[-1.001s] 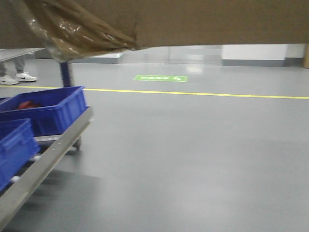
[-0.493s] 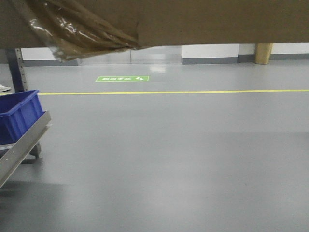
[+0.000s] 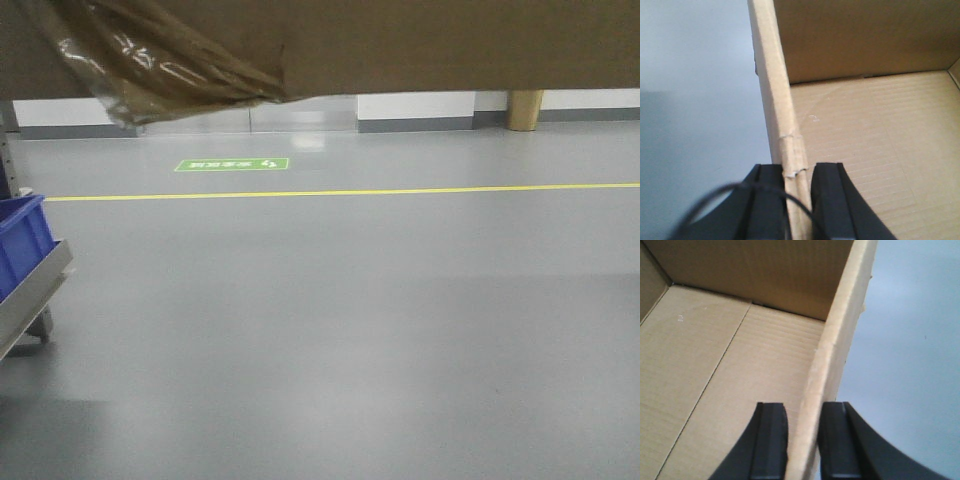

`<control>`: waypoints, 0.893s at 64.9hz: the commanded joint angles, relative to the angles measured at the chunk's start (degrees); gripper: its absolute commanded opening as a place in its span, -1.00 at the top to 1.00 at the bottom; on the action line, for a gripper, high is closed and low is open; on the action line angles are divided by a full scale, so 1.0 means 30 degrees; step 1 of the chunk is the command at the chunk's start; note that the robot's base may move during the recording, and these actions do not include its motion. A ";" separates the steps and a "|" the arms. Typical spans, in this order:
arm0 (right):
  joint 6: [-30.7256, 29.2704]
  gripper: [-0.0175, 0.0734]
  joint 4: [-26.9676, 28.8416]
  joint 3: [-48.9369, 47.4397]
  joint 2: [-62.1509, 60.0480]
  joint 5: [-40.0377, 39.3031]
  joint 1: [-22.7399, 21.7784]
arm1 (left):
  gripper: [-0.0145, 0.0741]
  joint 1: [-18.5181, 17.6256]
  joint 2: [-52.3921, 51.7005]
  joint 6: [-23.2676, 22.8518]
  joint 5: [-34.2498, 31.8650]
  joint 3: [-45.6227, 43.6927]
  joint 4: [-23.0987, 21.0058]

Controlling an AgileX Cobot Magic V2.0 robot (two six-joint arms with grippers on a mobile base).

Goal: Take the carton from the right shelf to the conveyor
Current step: 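Drive across the floor holding the carton in both grippers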

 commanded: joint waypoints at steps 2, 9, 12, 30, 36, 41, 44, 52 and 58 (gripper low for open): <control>-0.0612 0.76 0.0400 -0.0129 -0.0351 -0.0821 0.0141 | 0.69 -0.0099 -0.0176 0.0177 -0.0527 -0.0049 -0.0018; -0.0612 0.76 0.0400 -0.0129 -0.0351 -0.0821 0.0141 | 0.69 -0.0099 -0.0176 0.0177 -0.0527 -0.0049 -0.0018; -0.0612 0.76 0.0400 -0.0129 -0.0351 -0.0821 0.0141 | 0.69 -0.0099 -0.0176 0.0177 -0.0527 -0.0049 -0.0018; -0.0612 0.76 0.0400 -0.0129 -0.0351 -0.0821 0.0141 | 0.69 -0.0099 -0.0176 0.0177 -0.0527 -0.0049 -0.0018; -0.0612 0.76 0.0400 -0.0129 -0.0316 -0.0821 0.0141 | 0.69 -0.0099 -0.0143 0.0177 -0.0527 -0.0049 -0.0018; -0.0612 0.76 0.0400 -0.0129 -0.0316 -0.0821 0.0141 | 0.69 -0.0099 -0.0070 0.0177 -0.0527 -0.0049 -0.0018; -0.0612 0.76 0.0400 -0.0129 -0.0316 -0.0821 0.0141 | 0.69 -0.0099 -0.0070 0.0177 -0.0527 -0.0049 -0.0018; -0.0612 0.76 0.0400 -0.0129 -0.0316 -0.0821 0.0141 | 0.69 -0.0099 -0.0070 0.0177 -0.0527 -0.0049 -0.0018; -0.0612 0.76 0.0400 -0.0129 -0.0316 -0.0821 0.0141 | 0.69 -0.0099 -0.0068 0.0177 -0.0527 -0.0049 0.0224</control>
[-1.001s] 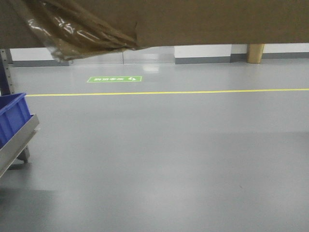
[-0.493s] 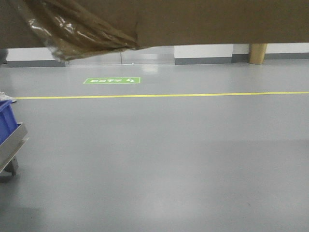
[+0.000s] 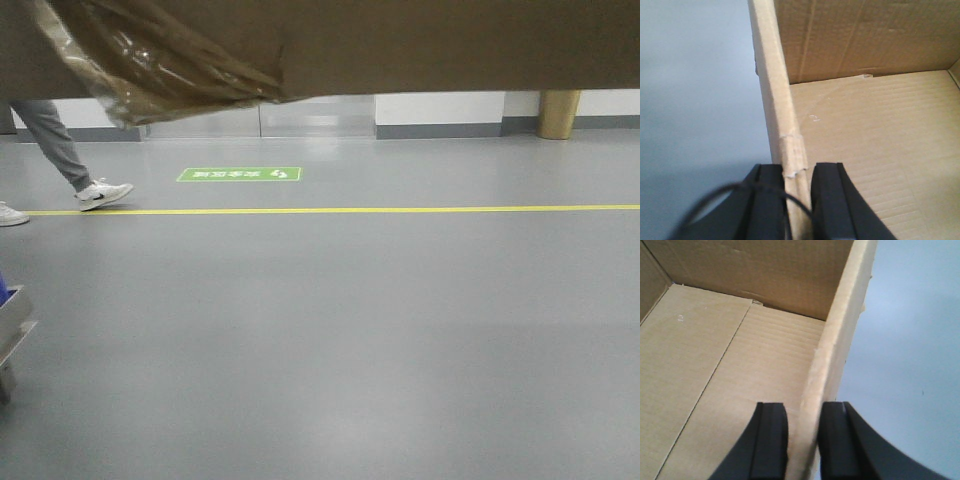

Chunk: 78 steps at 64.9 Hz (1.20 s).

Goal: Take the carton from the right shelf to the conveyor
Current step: 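Drive across the floor holding the carton in both grippers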

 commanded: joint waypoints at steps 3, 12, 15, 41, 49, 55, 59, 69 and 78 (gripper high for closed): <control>-0.0612 0.76 0.0400 -0.0129 -0.0308 -0.0821 0.0141 | 0.69 -0.0099 -0.0068 0.0177 -0.0527 -0.0049 0.0224; -0.0612 0.76 0.0400 -0.0129 -0.0308 -0.0854 0.0141 | 0.69 -0.0099 -0.0068 0.0177 -0.0527 -0.0049 0.0324; -0.0612 0.76 0.0400 -0.0129 -0.0274 -0.0900 0.0141 | 0.69 -0.0099 -0.0068 0.0177 -0.0527 -0.0049 0.0458; -0.0612 0.76 0.0400 -0.0129 -0.0274 -0.1118 0.0141 | 0.69 -0.0099 -0.0068 0.0177 -0.0527 -0.0049 0.1123; -0.0612 0.76 0.0400 -0.0129 -0.0274 -0.1519 0.0141 | 0.69 -0.0099 -0.0068 0.0177 -0.0527 -0.0049 0.1123; -0.0612 0.76 0.0400 -0.0129 -0.0274 -0.2190 0.0141 | 0.69 -0.0099 -0.0068 0.0177 -0.0527 -0.0049 0.1303; -0.0612 0.76 0.0400 -0.0129 -0.0274 -0.2780 0.0141 | 0.69 -0.0099 -0.0068 0.0177 -0.0527 -0.0049 0.1332; -0.0612 0.76 0.0400 -0.0129 -0.0274 -0.3776 0.0141 | 0.69 -0.0099 -0.0068 0.0177 -0.0527 -0.0049 0.1539; -0.0612 0.76 0.0400 -0.0129 -0.0274 -0.4503 0.0141 | 0.69 -0.0061 -0.0068 0.0177 -0.0527 -0.0049 0.1659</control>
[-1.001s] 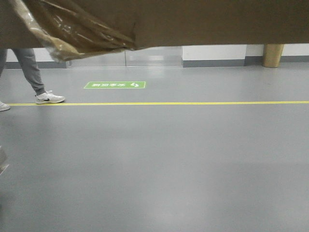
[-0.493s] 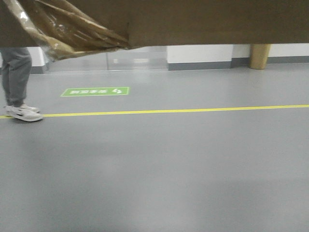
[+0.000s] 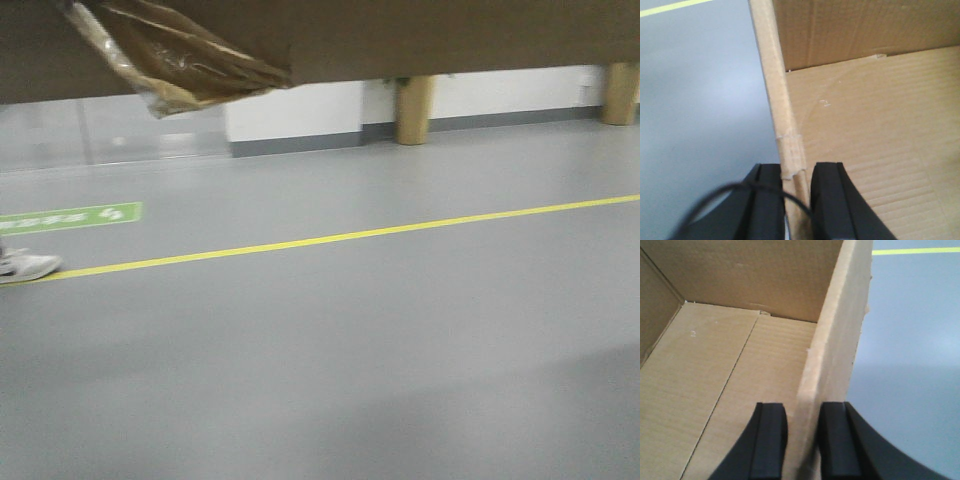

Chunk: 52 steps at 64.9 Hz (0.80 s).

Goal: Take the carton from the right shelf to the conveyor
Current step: 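Turn and approach the red-framed conveyor carrying the carton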

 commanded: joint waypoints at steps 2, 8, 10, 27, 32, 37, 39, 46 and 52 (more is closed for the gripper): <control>-0.0502 0.76 0.0400 -0.0129 -0.0358 -0.1743 0.0004 | 0.69 -0.0061 -0.0068 0.0177 -0.0410 -0.0049 0.0298; -0.0502 0.76 0.0400 -0.0129 -0.0358 -0.1743 0.0004 | 0.69 -0.0061 -0.0068 0.0177 -0.0410 -0.0049 0.0298; -0.0502 0.76 0.0400 -0.0129 -0.0358 -0.1743 0.0004 | 0.69 -0.0061 -0.0068 0.0177 -0.0410 -0.0049 0.0298; -0.0502 0.76 0.0400 -0.0129 -0.0358 -0.1743 0.0004 | 0.69 -0.0061 -0.0068 0.0177 -0.0410 -0.0049 0.0340; -0.0502 0.76 0.0400 -0.0129 -0.0358 -0.1773 0.0004 | 0.69 -0.0061 -0.0068 0.0177 -0.0410 -0.0049 0.0340; -0.0502 0.76 0.0400 -0.0129 -0.0358 -0.1773 0.0004 | 0.69 -0.0061 -0.0068 0.0177 -0.0410 -0.0049 0.0340; -0.0502 0.76 0.0400 -0.0129 -0.0358 -0.1773 0.0004 | 0.69 -0.0061 -0.0068 0.0177 -0.0410 -0.0049 0.0340; -0.0502 0.76 0.0400 -0.0129 -0.0358 -0.1788 0.0004 | 0.69 -0.0061 -0.0068 0.0177 -0.0410 -0.0049 0.0385; -0.0502 0.76 0.0400 -0.0129 -0.0358 -0.1788 0.0004 | 0.69 -0.0061 -0.0068 0.0177 -0.0410 -0.0049 0.0424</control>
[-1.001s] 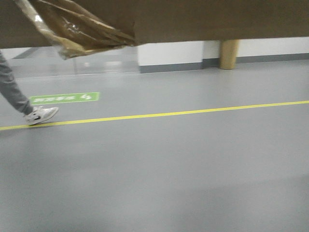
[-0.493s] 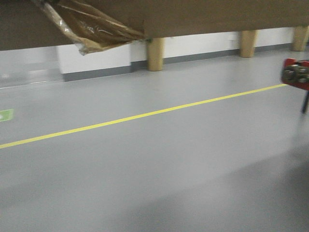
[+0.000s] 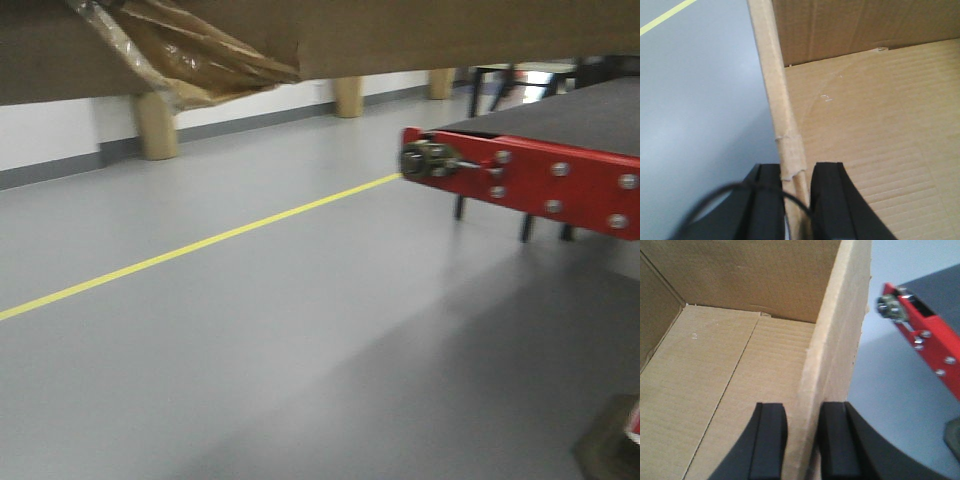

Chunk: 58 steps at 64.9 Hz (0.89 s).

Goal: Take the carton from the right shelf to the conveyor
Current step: 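Turn and approach the red-framed conveyor carrying the carton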

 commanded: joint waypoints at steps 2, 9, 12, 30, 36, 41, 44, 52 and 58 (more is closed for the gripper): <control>-0.0430 0.76 0.0495 -0.0143 -0.0358 -0.1412 0.0004 | 0.69 -0.0061 -0.0068 0.0177 -0.0261 -0.0049 0.0297; -0.0430 0.76 0.0495 -0.0143 -0.0358 -0.1412 0.0004 | 0.69 -0.0061 -0.0068 0.0177 -0.0261 -0.0049 0.0297; -0.0430 0.76 0.0495 -0.0143 -0.0358 -0.1412 0.0004 | 0.69 -0.0061 -0.0068 0.0177 -0.0261 -0.0049 0.0322; -0.0430 0.76 0.0495 -0.0143 -0.0358 -0.1443 0.0004 | 0.69 -0.0061 -0.0068 0.0177 -0.0261 -0.0049 0.1346; -0.0430 0.76 0.0495 -0.0143 -0.0358 -0.1494 0.0004 | 0.69 -0.0061 -0.0068 0.0177 -0.0261 -0.0049 0.1986; -0.0430 0.76 0.0495 -0.0143 -0.0358 -0.1494 0.0004 | 0.69 -0.0061 -0.0068 0.0177 -0.0261 -0.0049 0.2575; -0.0430 0.76 0.0495 -0.0143 -0.0358 -0.1494 0.0004 | 0.69 -0.0061 -0.0068 0.0177 -0.0261 -0.0049 0.2853; -0.0430 0.76 0.0495 -0.0143 -0.0358 -0.1494 0.0004 | 0.69 -0.0061 -0.0068 0.0177 -0.0261 -0.0049 0.3495; -0.0430 0.76 0.0495 -0.0143 -0.0358 -0.1494 0.0004 | 0.69 -0.0061 -0.0068 0.0177 -0.0261 -0.0049 0.3869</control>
